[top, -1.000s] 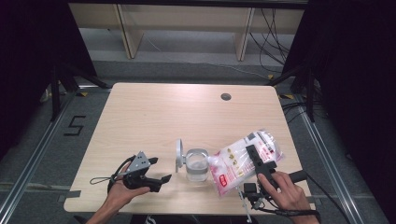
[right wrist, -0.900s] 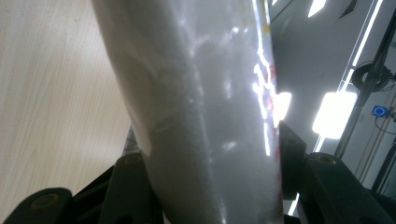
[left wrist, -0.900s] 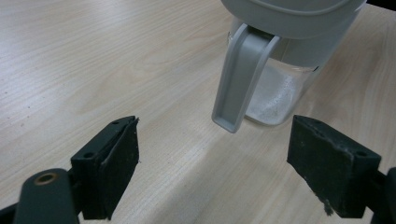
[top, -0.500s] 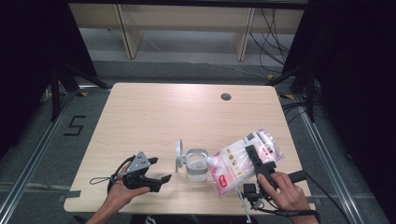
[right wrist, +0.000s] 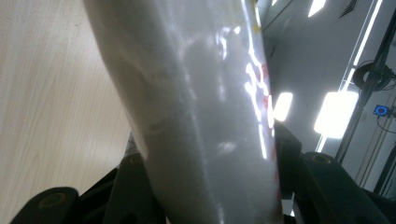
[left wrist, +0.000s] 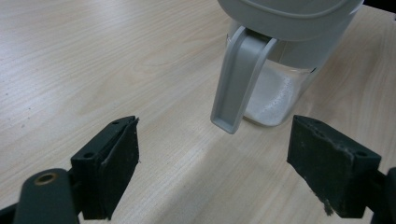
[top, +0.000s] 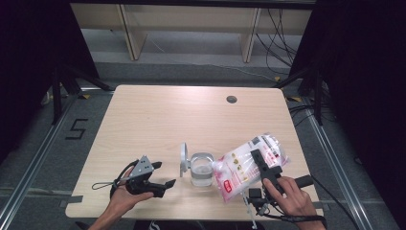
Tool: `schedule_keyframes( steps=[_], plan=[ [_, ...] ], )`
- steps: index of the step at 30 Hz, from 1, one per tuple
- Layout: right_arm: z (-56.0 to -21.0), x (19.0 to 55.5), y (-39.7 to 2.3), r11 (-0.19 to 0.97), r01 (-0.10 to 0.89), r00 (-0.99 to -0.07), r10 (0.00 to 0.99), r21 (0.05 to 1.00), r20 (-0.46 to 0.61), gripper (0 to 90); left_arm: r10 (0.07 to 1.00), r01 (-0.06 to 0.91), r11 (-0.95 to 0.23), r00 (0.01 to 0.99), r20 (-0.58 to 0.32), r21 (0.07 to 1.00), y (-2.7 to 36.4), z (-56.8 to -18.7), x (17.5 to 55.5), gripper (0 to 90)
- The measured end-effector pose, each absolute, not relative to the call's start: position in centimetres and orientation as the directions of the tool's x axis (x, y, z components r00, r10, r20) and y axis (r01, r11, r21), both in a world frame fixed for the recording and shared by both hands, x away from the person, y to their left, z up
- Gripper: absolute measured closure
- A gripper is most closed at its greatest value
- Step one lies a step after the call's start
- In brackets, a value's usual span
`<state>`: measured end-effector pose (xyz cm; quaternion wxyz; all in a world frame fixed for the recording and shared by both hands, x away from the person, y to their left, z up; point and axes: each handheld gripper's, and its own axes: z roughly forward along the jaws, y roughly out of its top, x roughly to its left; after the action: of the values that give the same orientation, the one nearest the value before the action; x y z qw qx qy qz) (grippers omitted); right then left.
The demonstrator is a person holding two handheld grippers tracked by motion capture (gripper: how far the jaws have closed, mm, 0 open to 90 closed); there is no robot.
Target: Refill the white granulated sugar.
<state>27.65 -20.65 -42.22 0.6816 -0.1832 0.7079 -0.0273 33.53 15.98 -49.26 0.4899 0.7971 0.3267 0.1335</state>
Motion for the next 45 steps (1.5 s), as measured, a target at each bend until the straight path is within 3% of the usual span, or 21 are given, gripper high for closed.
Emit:
schedule_keyframes(
  steps=[4,6,19,22,30,32,36,39,45],
  plan=[
    [-42.0,27.65,-20.64,0.93,-0.226,0.001,-0.297,-0.29,-0.955,57.6,0.649,0.393,-0.312,0.753,-0.108,0.865,15.98,-49.25,33.54,16.2],
    [-41.96,27.47,-20.57,0.943,-0.195,-0.061,-0.286,-0.27,-0.956,57.8,0.651,0.391,-0.318,0.752,-0.101,0.864,15.97,-49.22,33.5,16.3],
    [-41.68,27.4,-20.52,0.933,-0.201,-0.044,-0.315,-0.3,-0.948,58.4,0.65,0.39,-0.315,0.753,-0.103,0.865,16.0,-49.23,33.51,16.2],
    [-42.1,27.22,-20.59,0.956,-0.182,-0.06,-0.246,-0.232,-0.967,58.4,0.651,0.392,-0.311,0.751,-0.107,0.865,15.99,-49.24,33.51,16.3],
    [-41.98,27.32,-20.64,0.947,-0.193,-0.054,-0.271,-0.256,-0.961,58.6,0.652,0.391,-0.316,0.751,-0.101,0.864,15.99,-49.24,33.5,16.3],
    [-41.63,27.35,-20.46,0.928,-0.208,-0.023,-0.32,-0.308,-0.947,58.6,0.652,0.392,-0.316,0.751,-0.102,0.864,15.98,-49.25,33.51,16.3],
    [-41.91,27.25,-20.59,0.95,-0.185,-0.062,-0.268,-0.253,-0.961,58.7,0.651,0.391,-0.318,0.752,-0.101,0.864,15.98,-49.25,33.49,16.2],
    [-41.57,27.3,-20.59,0.932,-0.203,-0.039,-0.313,-0.299,-0.949,58.7,0.652,0.392,-0.316,0.751,-0.102,0.864,15.98,-49.26,33.5,16.2],
    [-42.17,27.36,-20.84,0.951,-0.213,-0.008,-0.23,-0.223,-0.973,58.8,0.652,0.391,-0.316,0.751,-0.102,0.864,15.99,-49.26,33.5,16.3]
  ],
)
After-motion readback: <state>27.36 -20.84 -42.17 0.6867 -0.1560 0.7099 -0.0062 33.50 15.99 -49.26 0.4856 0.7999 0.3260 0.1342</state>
